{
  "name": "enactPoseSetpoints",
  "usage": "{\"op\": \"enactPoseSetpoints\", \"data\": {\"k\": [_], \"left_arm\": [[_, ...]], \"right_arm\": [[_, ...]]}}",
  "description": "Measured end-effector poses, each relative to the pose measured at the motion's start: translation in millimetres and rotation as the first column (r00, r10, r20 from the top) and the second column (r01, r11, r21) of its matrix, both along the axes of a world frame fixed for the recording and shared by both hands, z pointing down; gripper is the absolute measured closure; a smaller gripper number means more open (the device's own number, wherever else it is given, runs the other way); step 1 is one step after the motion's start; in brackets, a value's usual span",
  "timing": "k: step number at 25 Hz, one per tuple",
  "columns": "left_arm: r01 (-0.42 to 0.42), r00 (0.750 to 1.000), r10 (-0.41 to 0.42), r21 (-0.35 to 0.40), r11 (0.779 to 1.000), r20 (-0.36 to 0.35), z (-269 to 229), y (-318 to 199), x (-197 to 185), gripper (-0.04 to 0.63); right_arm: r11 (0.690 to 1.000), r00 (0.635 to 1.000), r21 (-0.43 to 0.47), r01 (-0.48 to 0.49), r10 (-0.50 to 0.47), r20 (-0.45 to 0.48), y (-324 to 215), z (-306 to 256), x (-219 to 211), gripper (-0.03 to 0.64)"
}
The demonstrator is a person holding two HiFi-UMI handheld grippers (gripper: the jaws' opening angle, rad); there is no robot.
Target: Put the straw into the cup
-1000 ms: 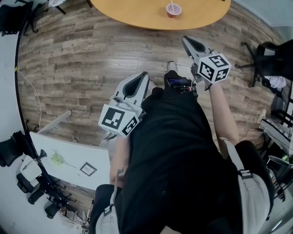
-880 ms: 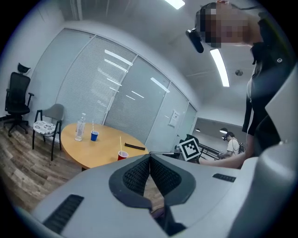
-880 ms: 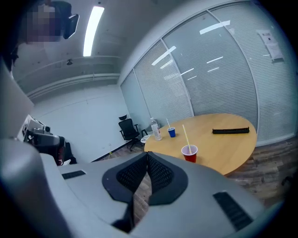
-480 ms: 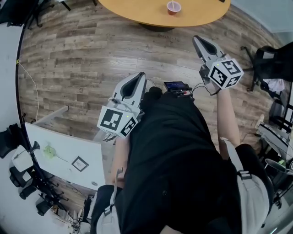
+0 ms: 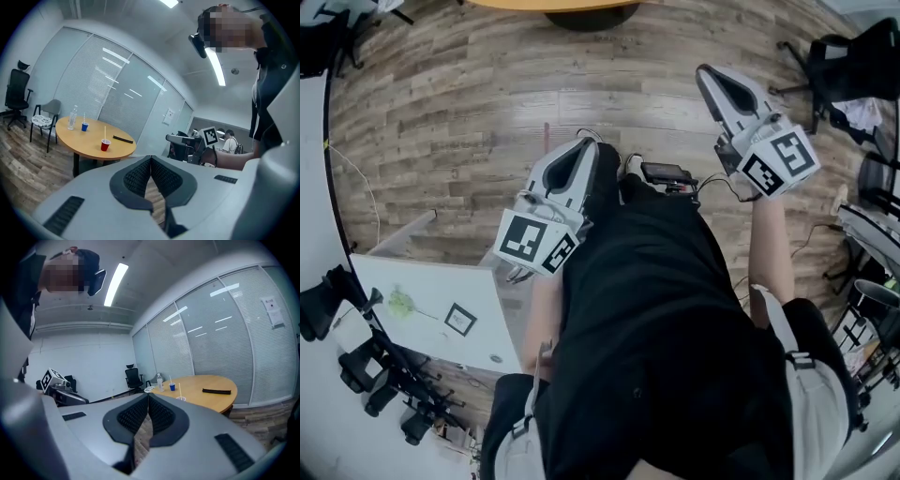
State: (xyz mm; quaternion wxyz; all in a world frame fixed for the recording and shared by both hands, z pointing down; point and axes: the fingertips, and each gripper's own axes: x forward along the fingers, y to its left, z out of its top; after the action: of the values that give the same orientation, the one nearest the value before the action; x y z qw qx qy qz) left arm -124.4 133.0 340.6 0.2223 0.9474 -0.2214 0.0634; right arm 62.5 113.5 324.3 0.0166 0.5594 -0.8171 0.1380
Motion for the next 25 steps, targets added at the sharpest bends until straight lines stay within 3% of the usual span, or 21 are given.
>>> {"op": "enactPoseSetpoints", "data": {"k": [7, 15, 20, 25], "left_arm": [[0.0, 1.0, 0.0, 0.008, 1.0, 0.012, -5.2, 46.9, 14.3, 0.583], [0.042, 0.999, -0.042, 0.028, 0.999, 0.014, -15.9, 63.5, 22.2, 0.583], [0.001, 1.0, -0.002, 0.026, 1.0, 0.022, -15.2, 71.2, 25.0, 0.583], [-0.007, 1.0, 0.006, 0.035, 0.999, 0.015, -18.3, 71.3, 33.5, 0.583]], "right_arm": [[0.998, 0.998, 0.066, -0.003, -0.002, 0.069, 61.1, -26.5, 11.6, 0.598], [0.991, 0.979, 0.08, 0.109, -0.121, 0.166, 98.7, -28.6, -14.5, 0.598], [0.982, 0.965, 0.078, 0.171, -0.183, 0.189, 119.4, -25.7, -39.8, 0.6], [0.974, 0.962, 0.053, 0.219, -0.225, 0.155, 126.8, -16.9, -46.5, 0.6]]}}
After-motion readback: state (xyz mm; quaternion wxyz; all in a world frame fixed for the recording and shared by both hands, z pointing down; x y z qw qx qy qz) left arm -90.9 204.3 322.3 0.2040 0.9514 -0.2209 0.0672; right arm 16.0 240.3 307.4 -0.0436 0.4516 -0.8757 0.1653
